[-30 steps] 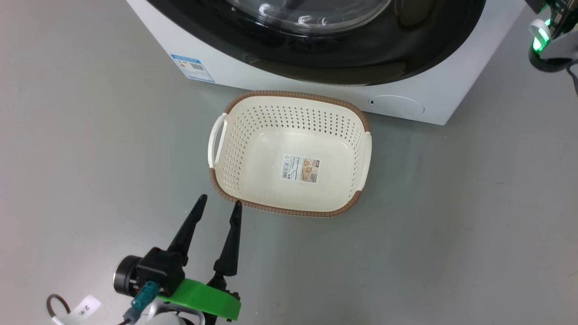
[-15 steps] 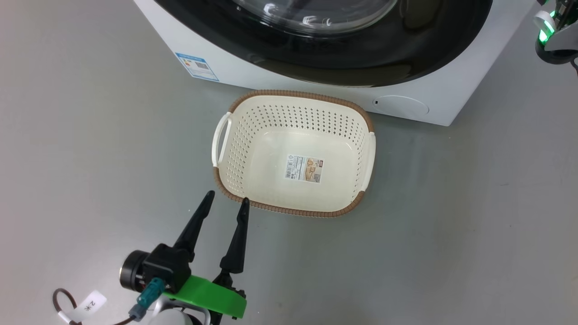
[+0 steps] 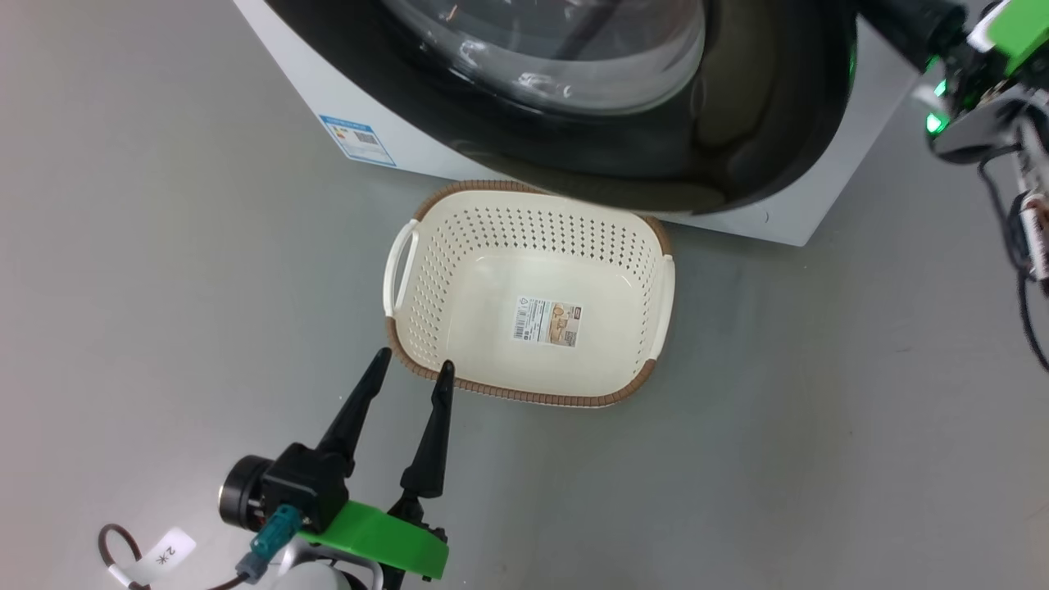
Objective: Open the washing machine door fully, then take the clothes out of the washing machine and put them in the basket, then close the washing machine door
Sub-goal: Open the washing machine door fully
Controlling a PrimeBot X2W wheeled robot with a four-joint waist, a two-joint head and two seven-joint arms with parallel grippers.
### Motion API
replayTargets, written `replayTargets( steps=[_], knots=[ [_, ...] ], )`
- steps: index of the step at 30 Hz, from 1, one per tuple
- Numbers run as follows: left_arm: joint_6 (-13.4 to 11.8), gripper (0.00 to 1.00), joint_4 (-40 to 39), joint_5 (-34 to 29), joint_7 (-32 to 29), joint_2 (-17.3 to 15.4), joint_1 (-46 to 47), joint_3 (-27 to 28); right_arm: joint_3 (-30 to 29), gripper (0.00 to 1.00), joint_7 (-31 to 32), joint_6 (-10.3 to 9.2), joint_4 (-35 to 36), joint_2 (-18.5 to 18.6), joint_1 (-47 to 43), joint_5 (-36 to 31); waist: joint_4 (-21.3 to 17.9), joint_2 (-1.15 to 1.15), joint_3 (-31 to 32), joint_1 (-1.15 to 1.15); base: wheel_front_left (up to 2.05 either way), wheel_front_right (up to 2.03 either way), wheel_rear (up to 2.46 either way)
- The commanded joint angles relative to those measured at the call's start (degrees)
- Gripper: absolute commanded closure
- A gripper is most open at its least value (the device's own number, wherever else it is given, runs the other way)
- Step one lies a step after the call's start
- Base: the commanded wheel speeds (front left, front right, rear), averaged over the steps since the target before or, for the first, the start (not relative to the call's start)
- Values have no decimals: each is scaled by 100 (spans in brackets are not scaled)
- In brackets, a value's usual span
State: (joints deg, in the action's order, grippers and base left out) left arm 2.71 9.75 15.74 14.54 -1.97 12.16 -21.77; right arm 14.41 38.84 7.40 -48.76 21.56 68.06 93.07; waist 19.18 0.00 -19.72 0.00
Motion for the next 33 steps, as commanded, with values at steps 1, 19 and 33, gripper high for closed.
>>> replayTargets(
  steps=[1,19,33],
  knots=[
    [-38,0,-102,-41,46,-91,29,168,117,100,93,9,222,-165,-176,-79,3,0,47,0,0,0,0],
    [-10,0,55,-210,46,-91,-282,280,334,100,490,9,1355,-430,-1673,-79,-31,0,735,0,0,0,0],
    [-3,0,60,-267,46,-91,-518,352,495,100,546,9,2174,-759,-2495,-150,221,0,1129,0,0,0,0]
  ],
)
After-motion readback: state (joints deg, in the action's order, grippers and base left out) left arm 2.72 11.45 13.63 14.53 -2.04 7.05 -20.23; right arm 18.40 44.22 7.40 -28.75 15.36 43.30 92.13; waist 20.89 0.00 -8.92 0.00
